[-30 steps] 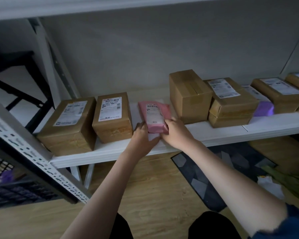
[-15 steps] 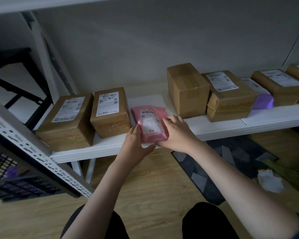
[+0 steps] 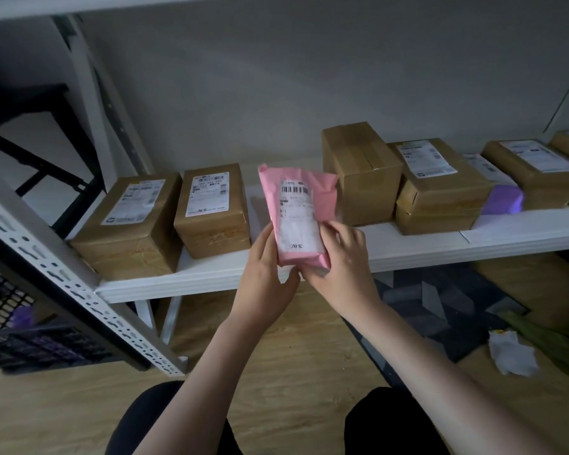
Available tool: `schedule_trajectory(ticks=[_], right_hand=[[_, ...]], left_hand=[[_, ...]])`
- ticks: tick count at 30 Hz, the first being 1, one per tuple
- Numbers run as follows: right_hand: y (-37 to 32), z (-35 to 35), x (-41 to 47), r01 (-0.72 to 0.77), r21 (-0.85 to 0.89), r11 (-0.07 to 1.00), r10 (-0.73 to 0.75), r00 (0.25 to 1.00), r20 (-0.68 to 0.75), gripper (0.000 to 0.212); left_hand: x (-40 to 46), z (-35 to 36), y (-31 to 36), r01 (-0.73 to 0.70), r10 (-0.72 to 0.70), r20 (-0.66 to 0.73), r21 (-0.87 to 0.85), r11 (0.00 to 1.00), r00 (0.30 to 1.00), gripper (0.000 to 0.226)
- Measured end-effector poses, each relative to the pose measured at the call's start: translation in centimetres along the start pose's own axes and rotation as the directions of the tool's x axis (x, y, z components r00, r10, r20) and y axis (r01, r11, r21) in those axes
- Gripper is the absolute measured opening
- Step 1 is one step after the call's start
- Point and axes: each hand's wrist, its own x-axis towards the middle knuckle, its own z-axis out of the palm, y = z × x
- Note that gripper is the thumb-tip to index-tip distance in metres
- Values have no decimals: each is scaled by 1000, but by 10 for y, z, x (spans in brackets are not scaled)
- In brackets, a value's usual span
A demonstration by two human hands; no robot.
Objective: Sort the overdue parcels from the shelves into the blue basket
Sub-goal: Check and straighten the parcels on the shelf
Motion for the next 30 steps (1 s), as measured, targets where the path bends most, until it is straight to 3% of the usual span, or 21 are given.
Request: schedule_trajectory(ticks=[3, 6, 20, 25, 30], right_hand=[[-6, -17, 1, 78, -51, 996, -83, 989, -120, 74], [-11, -25, 1, 109, -88, 990, -121, 982, -148, 72], [-3, -28, -8, 50, -92, 994, -58, 994, -90, 72], [5, -16, -10, 2, -72, 997, -3, 1000, -12, 70], [18, -8, -3, -35, -117, 993, 53, 986, 160, 67]], left_hand=[[0, -7, 10, -110, 113, -73, 36, 993, 991, 72], [-1, -5, 15, -163, 167, -104, 50, 985, 980, 70], [-8, 8, 16, -130, 128, -87, -13, 991, 988, 76], [-5, 13, 9, -72, 71, -34, -49, 996, 997, 76], [2, 16, 3, -6, 7, 8, -38, 999, 1000, 72]])
